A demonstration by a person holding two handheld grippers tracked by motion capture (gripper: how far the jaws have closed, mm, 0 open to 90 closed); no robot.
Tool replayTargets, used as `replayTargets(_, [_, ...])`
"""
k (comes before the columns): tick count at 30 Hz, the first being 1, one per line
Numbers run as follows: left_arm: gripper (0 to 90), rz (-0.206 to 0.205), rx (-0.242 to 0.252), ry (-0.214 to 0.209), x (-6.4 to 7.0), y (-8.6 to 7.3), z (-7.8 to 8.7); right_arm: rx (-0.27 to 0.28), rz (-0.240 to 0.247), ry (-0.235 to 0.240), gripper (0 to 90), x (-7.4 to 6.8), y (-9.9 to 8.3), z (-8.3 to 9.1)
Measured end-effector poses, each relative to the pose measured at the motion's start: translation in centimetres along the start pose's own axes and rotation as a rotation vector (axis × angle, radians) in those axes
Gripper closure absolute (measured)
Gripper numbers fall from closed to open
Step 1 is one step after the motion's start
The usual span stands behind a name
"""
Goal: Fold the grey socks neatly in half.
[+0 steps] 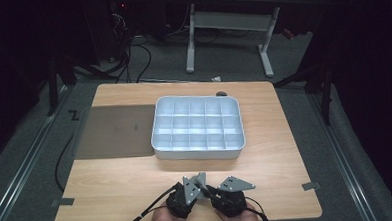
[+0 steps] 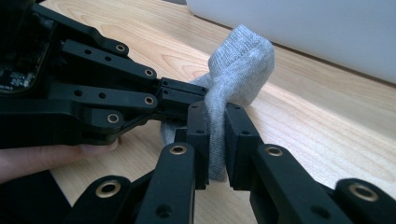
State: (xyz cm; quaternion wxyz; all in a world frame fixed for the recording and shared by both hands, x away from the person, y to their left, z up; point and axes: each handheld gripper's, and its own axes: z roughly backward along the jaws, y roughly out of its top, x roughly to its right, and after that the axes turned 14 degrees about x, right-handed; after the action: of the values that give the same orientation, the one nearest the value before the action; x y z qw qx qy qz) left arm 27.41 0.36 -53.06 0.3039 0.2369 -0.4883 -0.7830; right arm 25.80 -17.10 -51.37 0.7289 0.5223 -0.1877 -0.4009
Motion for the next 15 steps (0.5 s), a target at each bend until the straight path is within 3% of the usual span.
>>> replayTargets(3, [90.0,0.026,-0.004,-0.008,-0.2,0.1,0.0,-0.001,0.013,-0.018,82.2,0.1,0.0,0.0])
replayTargets(4, [90.0,0.049,-0.005,-0.019,-0.4,0.2,0.0,0.0,0.01,-0.022,82.2,0.2,-0.1,0.0])
replayTargets(5, [84.5,0.1,0.007,-0.031,-0.7,0.4,0.1,-0.003,0.013,-0.043,82.2,0.7,-0.2,-0.1])
replayTargets(7, [83.0,0.115,0.027,-0.036,-0.6,0.6,0.4,-0.004,0.003,-0.051,82.2,1.0,-0.3,0.0])
replayTargets(11, [83.4,0.082,0.027,-0.036,-0.1,0.5,0.3,-0.011,0.0,-0.05,82.2,1.2,-0.4,-0.1])
replayTargets(15, [85.3,0.078,0.022,-0.036,-0.2,0.4,-0.3,-0.013,0.007,-0.046,82.1,1.2,-0.4,-0.1])
